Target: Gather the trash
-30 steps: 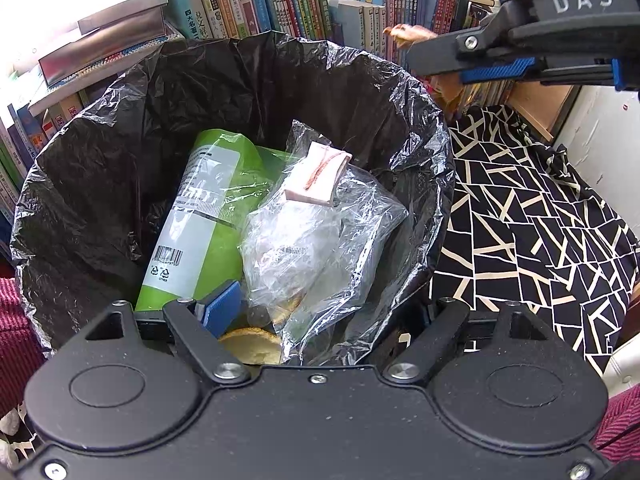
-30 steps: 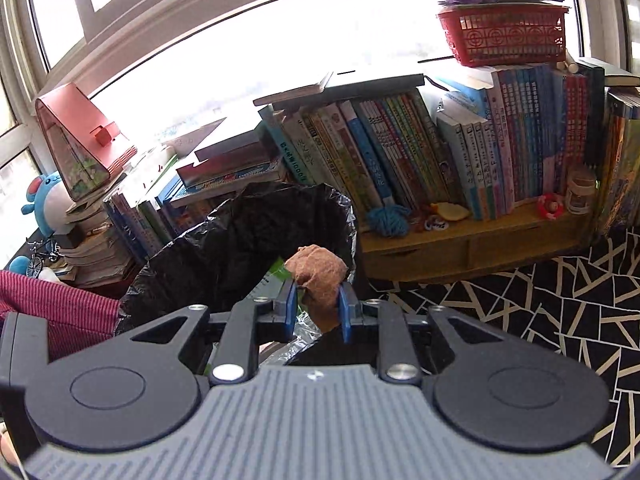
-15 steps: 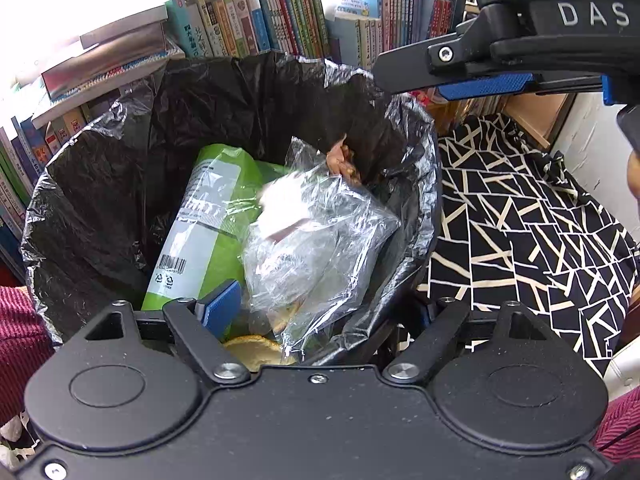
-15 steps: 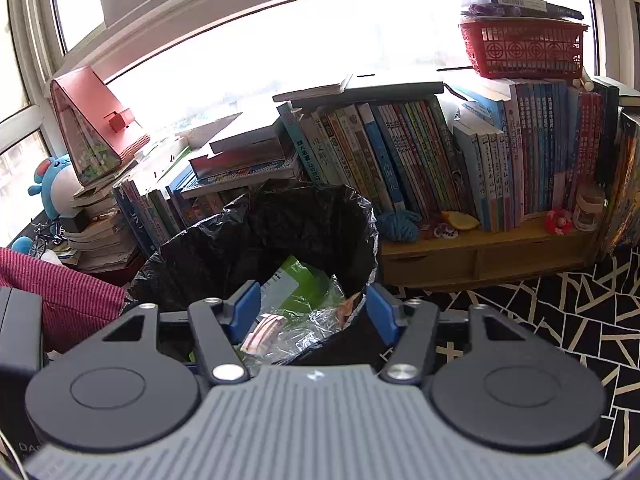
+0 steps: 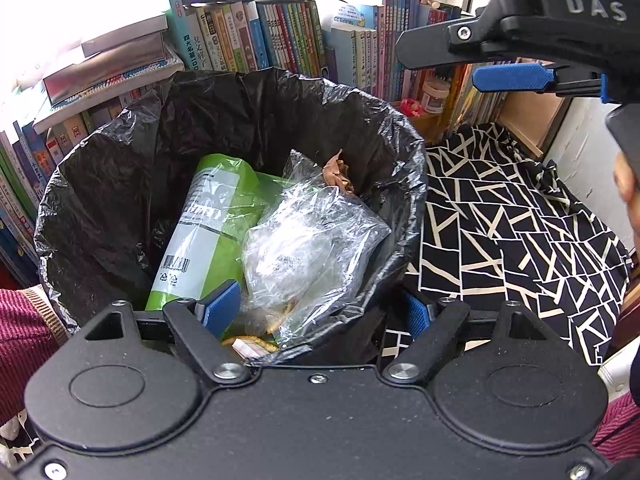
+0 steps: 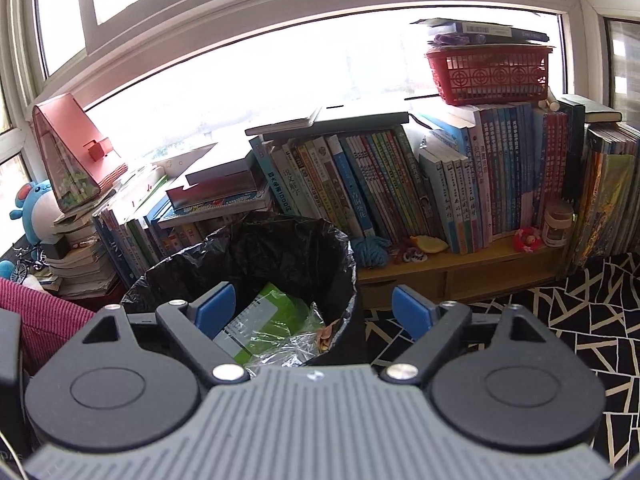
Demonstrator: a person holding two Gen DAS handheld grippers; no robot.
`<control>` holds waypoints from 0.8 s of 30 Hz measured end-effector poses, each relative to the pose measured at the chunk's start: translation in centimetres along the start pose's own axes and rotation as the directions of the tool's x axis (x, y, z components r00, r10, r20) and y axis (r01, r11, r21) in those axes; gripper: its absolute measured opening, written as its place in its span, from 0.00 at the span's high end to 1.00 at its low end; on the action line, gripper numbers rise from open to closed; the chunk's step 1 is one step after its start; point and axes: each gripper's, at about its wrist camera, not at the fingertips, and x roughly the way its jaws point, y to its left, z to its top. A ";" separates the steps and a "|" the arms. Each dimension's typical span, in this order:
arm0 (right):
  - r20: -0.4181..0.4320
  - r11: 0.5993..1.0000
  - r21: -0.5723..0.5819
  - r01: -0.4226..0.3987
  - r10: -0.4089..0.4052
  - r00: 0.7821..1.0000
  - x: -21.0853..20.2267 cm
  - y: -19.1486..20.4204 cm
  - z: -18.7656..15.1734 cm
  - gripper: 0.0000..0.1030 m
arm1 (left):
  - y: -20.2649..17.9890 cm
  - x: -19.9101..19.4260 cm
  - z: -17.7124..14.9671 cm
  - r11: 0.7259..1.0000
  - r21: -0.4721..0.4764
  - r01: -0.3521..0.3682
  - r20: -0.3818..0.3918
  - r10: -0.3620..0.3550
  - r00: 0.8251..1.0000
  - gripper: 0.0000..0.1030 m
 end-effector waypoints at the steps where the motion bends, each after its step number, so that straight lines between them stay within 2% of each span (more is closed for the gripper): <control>1: 0.000 1.000 0.003 0.010 -0.010 1.000 0.0 -0.1 0.0 0.08 | -0.1 -0.1 0.0 1.000 0.001 0.003 0.001 -0.003 1.000 0.21; 5: -0.003 0.999 0.013 0.046 -0.046 0.999 0.1 -0.3 0.0 0.00 | -0.3 -0.6 0.3 1.000 -0.002 0.019 0.006 -0.019 1.000 0.21; 14: -0.006 0.991 0.098 0.091 -0.091 0.996 0.5 -2.1 -0.1 0.00 | -0.9 -1.0 1.2 0.999 0.001 0.044 0.009 -0.044 0.999 0.21; 18: 0.005 0.986 0.140 0.092 -0.094 0.996 0.7 -3.1 -0.6 0.00 | -0.7 -0.9 1.9 0.999 -0.014 0.029 0.005 -0.029 1.000 0.20; 24: -0.048 0.986 0.093 0.135 -0.131 0.990 1.7 -2.7 -1.1 0.00 | -0.7 -0.6 2.6 1.000 -0.019 0.015 0.002 -0.015 1.000 0.11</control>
